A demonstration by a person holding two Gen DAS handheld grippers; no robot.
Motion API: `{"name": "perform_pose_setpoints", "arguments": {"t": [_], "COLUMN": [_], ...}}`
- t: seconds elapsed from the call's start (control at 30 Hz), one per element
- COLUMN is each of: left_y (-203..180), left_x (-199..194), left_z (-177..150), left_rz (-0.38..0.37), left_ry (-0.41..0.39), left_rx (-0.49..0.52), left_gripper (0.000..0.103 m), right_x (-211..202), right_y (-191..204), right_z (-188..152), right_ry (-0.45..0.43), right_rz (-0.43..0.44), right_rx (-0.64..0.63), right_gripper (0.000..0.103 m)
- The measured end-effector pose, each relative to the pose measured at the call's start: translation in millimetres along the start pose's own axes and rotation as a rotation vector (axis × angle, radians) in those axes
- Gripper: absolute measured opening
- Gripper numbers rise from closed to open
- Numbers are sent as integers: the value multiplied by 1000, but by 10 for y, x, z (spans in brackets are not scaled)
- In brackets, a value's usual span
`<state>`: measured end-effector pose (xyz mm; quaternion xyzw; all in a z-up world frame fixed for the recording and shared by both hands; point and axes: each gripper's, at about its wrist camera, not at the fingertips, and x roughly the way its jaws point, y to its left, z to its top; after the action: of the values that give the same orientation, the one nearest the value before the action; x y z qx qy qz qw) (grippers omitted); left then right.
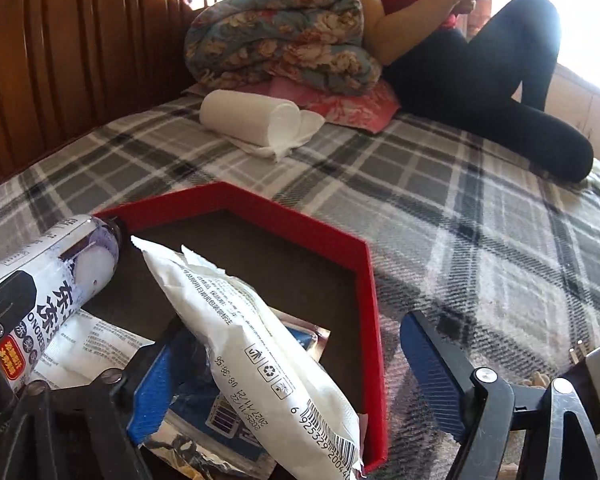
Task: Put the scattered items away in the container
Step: 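Lower the bottle and wipe packet into the red tray and open both tools, then withdraw both tools from the tray toward the remaining items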
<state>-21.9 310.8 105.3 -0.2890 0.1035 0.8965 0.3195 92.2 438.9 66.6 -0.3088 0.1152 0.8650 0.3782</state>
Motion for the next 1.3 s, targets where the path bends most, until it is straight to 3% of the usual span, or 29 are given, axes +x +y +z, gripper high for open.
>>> {"name": "perform_pose_setpoints", "arguments": {"t": [0.03,0.13,0.4,0.77,0.87,0.97,1.13,1.3], "left_y": [-10,-120,-320,17,226,515,1191,1833], "left_x": [-17,-64,-320,-652,-838,-1058,-1428,-1621], "left_z": [12,30,15,56,-67,-266,-678,-955], "left_rz": [-10,-32,-19,-16,40,150,360,458], "left_ry": [-6,-25,-104,-60,-57,-56,-56,-7], "left_rx": [3,44,150,41,30,39,-6,-89], "left_gripper": [102,103,103,103,103,103,103,103], "right_x": [-8,-75,-305,-729,-826,-947,-1085,-1168], "right_y": [8,118,376,316,295,381,712,1211], "right_z": [-8,-33,-60,-87,-155,-247,-384,-501], "right_ry": [0,-20,-109,-155,-144,-159,-142,-112], "right_rz": [7,31,-31,13,27,56,197,341], "right_rx": [-4,-48,-238,-191,-154,-146,-127,-117], "right_gripper": [98,99,101,103,103,103,103,103]}}
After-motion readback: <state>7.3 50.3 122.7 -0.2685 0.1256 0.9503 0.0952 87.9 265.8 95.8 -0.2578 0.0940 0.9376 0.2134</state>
